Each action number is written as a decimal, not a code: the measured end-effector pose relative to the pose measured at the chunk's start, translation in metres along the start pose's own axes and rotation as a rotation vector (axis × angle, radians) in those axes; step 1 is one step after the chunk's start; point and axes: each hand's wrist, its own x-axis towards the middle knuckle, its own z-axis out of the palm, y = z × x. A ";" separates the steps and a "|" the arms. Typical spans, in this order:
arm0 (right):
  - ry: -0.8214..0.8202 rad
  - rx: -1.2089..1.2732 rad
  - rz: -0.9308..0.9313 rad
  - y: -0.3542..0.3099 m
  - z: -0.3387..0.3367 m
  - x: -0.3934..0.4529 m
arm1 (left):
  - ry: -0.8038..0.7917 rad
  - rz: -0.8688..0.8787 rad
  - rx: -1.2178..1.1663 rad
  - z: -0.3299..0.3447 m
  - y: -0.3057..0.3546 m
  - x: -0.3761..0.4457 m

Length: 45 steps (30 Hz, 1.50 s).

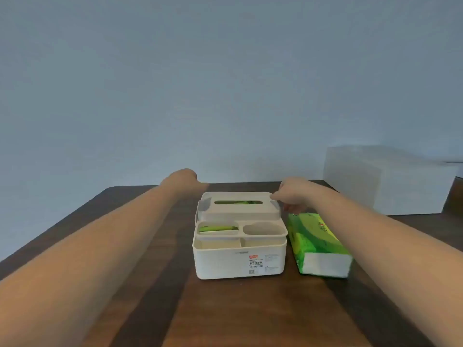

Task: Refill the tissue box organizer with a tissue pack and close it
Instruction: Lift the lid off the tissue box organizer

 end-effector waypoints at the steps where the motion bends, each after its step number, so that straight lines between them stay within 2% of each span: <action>1: -0.022 0.033 0.020 0.002 0.002 -0.002 | -0.029 0.001 -0.036 0.002 -0.001 -0.004; 5: -0.084 0.035 0.045 0.001 0.008 -0.018 | -0.130 -0.042 -0.053 0.011 -0.003 -0.020; 12: -0.016 -0.095 0.030 -0.008 0.012 -0.021 | -0.173 -0.105 -0.223 0.014 -0.005 -0.029; 16: 0.066 -0.162 -0.014 -0.018 0.010 -0.021 | -0.119 -0.089 -0.269 0.000 -0.005 -0.031; 22: 0.145 -0.123 -0.100 -0.049 0.012 -0.017 | 0.007 -0.116 -0.383 -0.031 -0.029 -0.026; 28: 0.054 -0.248 -0.198 -0.109 0.034 -0.010 | 0.050 -0.218 -0.371 -0.042 -0.089 -0.024; 33: -0.097 -0.514 -0.240 -0.161 0.064 -0.016 | 0.048 -0.306 -0.315 -0.040 -0.142 -0.025; 39: -0.084 -0.442 -0.225 -0.193 0.111 0.007 | 0.026 -0.362 -0.216 -0.027 -0.191 -0.018; 45: -0.189 -0.636 -0.209 -0.210 0.150 0.015 | -0.011 -0.436 -0.150 -0.004 -0.222 -0.007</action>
